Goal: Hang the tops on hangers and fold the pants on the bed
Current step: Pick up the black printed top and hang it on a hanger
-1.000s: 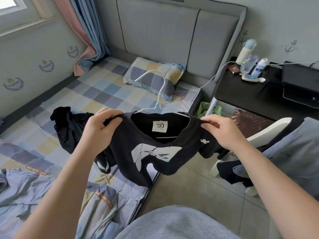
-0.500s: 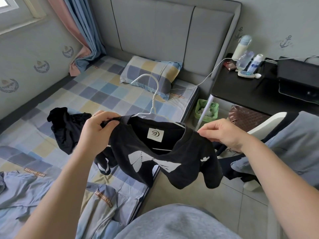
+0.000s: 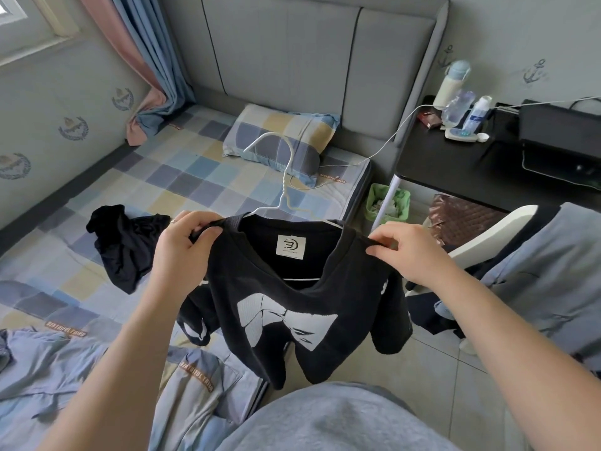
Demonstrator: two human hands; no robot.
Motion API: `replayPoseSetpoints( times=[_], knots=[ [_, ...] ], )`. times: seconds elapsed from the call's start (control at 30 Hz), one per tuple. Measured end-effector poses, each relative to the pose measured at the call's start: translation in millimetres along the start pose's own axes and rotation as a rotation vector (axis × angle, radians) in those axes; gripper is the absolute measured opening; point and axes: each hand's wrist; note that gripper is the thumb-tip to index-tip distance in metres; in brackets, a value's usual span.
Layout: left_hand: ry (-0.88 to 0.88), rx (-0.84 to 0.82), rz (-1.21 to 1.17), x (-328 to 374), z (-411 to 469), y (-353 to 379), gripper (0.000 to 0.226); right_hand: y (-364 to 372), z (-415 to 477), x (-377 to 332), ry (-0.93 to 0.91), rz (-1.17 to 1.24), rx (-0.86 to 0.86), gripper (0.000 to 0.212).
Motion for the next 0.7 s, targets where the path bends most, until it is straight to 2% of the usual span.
replayPoseSetpoints(
  times=[0.07, 0.17, 0.27, 0.37, 0.5, 0.6, 0.7],
  knots=[
    [-0.019, 0.016, -0.005, -2.3, 1.2, -1.6, 0.029, -1.8, 0.3, 12.2, 0.077, -0.1, -0.085, 0.013],
    [-0.026, 0.012, -0.003, -2.0, 3.7, -2.4, 0.042, 0.9, -4.0, 30.4, 0.152, -0.201, -0.106, 0.014],
    [-0.015, -0.006, -0.007, 1.4, 4.5, -0.3, 0.045, 3.0, -7.9, 39.3, 0.185, -0.133, -0.083, 0.018],
    [-0.008, -0.051, -0.022, 1.9, 7.3, 1.6, 0.044, 0.5, -11.2, 45.7, 0.243, -0.052, 0.039, 0.016],
    [-0.026, -0.091, -0.086, 4.7, 12.1, 11.4, 0.039, -3.1, -18.9, 51.5, 0.283, -0.025, 0.169, 0.027],
    [0.001, -0.124, -0.13, 10.1, 17.7, 19.5, 0.046, -10.8, -23.4, 54.3, 0.304, 0.045, 0.134, 0.029],
    [-0.005, -0.153, -0.167, 11.3, 24.0, 25.8, 0.051, -21.1, -30.1, 58.9, 0.361, 0.163, 0.038, 0.014]
  ],
)
Point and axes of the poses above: each hand's wrist, its own z-axis towards the middle knuckle, its own y-axis out of the palm, x = y × z, and after that the axes turned 8 degrees about x, right-handed
